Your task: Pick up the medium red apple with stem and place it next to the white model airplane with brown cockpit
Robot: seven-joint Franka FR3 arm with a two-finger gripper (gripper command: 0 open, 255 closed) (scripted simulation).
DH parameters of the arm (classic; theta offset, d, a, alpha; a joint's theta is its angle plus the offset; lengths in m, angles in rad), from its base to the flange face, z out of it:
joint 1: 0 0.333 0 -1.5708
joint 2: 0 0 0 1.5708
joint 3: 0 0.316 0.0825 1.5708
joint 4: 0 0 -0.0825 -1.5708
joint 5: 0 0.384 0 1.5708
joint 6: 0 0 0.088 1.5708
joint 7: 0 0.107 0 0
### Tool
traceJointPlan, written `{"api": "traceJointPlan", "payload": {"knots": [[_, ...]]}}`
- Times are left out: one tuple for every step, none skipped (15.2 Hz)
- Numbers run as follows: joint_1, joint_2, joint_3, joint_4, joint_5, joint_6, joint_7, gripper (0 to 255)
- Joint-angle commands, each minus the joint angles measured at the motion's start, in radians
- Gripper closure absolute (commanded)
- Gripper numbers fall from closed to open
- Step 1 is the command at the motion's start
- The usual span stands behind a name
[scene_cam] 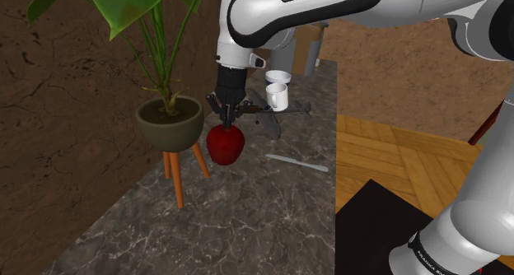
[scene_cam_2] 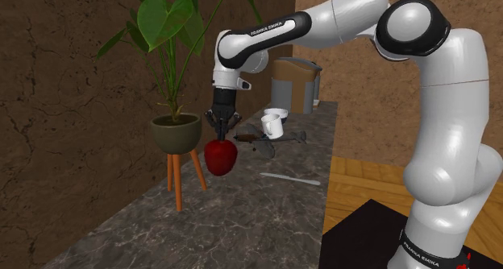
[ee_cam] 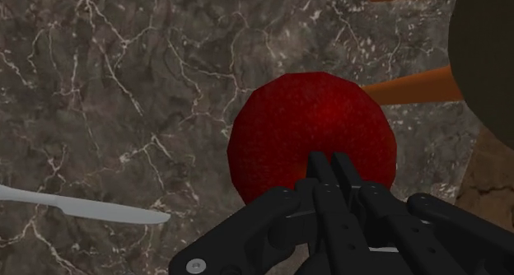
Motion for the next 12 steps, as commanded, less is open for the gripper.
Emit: {"api": "traceJointPlan", "payload": {"knots": [[0.0,0.005,-0.001,-0.018,-0.002,0.023,-0.003,255],[0.0,0.008,-0.002,-0.028,-0.004,0.035,-0.004,255],[0.001,0.012,-0.003,-0.037,-0.005,0.048,-0.005,255],[0.002,0.016,-0.004,-0.046,-0.007,0.06,-0.006,255],[0.002,0.02,-0.004,-0.055,-0.009,0.072,-0.007,255],[0.003,0.024,-0.005,-0.064,-0.011,0.084,-0.008,255],[0.004,0.029,-0.006,-0.072,-0.013,0.096,-0.008,255],[0.005,0.033,-0.007,-0.08,-0.015,0.109,-0.009,255],[0.005,0.034,-0.007,-0.082,-0.015,0.111,-0.009,255],[0.005,0.034,-0.007,-0.082,-0.015,0.111,-0.009,255],[0.005,0.034,-0.007,-0.082,-0.015,0.111,-0.009,255],[0.005,0.034,-0.007,-0.082,-0.015,0.111,-0.009,255]]}}
